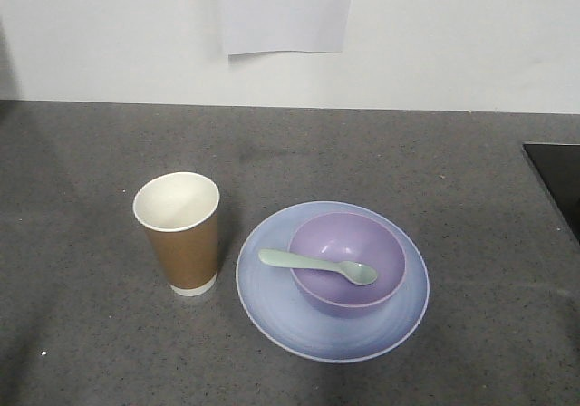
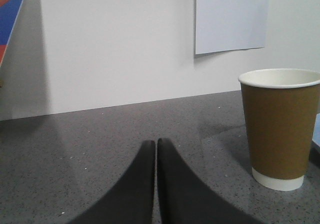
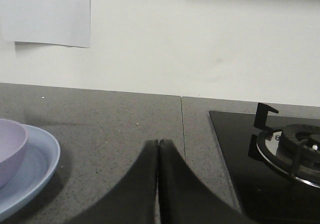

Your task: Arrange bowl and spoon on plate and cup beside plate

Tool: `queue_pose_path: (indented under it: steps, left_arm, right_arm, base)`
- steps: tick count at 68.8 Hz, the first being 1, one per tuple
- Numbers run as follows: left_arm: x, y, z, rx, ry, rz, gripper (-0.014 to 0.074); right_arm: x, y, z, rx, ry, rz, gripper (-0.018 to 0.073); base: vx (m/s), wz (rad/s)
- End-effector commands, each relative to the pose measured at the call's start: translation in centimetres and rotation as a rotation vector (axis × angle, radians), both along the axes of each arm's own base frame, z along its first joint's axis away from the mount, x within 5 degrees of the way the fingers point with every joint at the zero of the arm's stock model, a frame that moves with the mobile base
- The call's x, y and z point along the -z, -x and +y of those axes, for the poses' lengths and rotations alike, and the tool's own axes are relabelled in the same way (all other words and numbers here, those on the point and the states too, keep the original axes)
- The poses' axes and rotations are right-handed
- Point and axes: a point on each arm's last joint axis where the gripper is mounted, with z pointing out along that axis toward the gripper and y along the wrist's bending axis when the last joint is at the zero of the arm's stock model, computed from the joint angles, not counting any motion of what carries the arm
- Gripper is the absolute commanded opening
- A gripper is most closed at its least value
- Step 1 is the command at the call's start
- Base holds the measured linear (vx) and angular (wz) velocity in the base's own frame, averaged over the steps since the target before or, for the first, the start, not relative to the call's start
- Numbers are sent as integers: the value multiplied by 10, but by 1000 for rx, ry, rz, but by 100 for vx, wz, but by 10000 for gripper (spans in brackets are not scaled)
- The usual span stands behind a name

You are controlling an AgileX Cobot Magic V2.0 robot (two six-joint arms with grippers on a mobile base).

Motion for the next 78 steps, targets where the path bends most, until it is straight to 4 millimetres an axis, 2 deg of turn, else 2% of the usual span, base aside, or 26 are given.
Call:
queue_pose_path:
  steps: [1, 12, 78]
  left_arm:
    - [-14, 3, 1, -6, 19, -101, -6]
    - [-14, 3, 1, -6, 19, -101, -6]
    - [-14, 3, 1, -6, 19, -101, -6]
  right_arm:
    - [-7, 1, 0, 0, -3, -131, -11]
    - [6, -2, 1, -6, -45, -150, -11]
    - [5, -1, 1, -6, -46, -154, -11]
  base:
    - [0, 0]
    - [0, 0]
    - [0, 0]
